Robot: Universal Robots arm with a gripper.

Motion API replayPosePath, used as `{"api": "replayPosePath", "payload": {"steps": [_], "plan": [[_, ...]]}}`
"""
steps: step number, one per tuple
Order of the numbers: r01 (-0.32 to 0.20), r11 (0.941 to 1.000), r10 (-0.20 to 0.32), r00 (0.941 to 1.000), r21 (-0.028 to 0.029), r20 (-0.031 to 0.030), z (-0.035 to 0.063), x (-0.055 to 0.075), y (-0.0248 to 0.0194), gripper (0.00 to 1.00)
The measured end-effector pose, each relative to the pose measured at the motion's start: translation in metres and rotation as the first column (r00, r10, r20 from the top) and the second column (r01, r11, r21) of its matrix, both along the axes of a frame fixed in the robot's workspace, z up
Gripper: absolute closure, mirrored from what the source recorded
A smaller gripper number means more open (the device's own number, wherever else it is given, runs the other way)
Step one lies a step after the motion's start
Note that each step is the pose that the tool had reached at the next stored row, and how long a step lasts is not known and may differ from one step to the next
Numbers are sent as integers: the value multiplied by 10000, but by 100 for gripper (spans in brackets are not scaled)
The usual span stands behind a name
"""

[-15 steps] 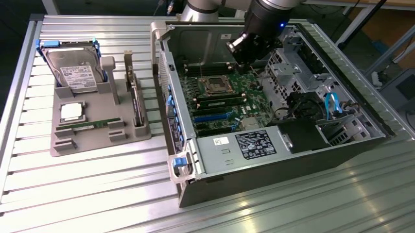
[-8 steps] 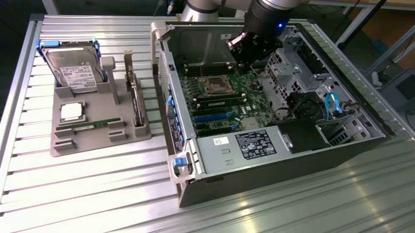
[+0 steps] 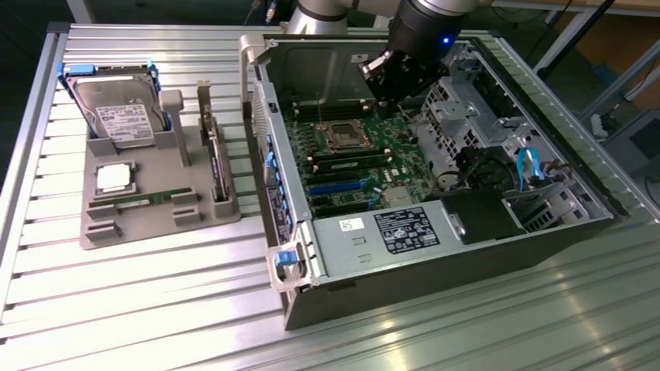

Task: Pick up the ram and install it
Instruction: 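Press down the ram until it locks into place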

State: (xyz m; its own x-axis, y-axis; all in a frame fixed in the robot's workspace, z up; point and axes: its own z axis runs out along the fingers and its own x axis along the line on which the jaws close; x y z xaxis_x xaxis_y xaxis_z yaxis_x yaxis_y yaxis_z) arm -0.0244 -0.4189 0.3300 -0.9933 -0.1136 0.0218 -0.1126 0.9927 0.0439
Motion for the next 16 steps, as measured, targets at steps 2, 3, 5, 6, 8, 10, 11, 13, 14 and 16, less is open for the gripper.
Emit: {"api": "replayPosePath", "payload": {"steps": [2, 3, 5, 6, 8, 10, 11, 13, 14, 16], "plan": [[1, 10000, -1, 10000, -1, -20, 0, 2, 0, 90], [1, 10000, -1, 10000, 0, -20, 0, 2, 0, 90], [1, 10000, -1, 10000, 1, -20, 0, 1, 0, 90], [0, 10000, 0, 10000, 1, -20, 0, -2, 0, 90], [0, 10000, 0, 10000, 2, -18, -1, -14, 0, 90], [0, 10000, 0, 10000, 1, -15, -1, -43, 0, 90], [0, 10000, 0, 10000, 1, -15, -1, -53, 0, 90], [0, 10000, 0, 10000, 1, -15, 0, -54, 0, 90], [0, 10000, 0, 10000, 1, -15, 0, -54, 0, 90], [0, 10000, 0, 10000, 1, -15, 0, -54, 0, 90]]}}
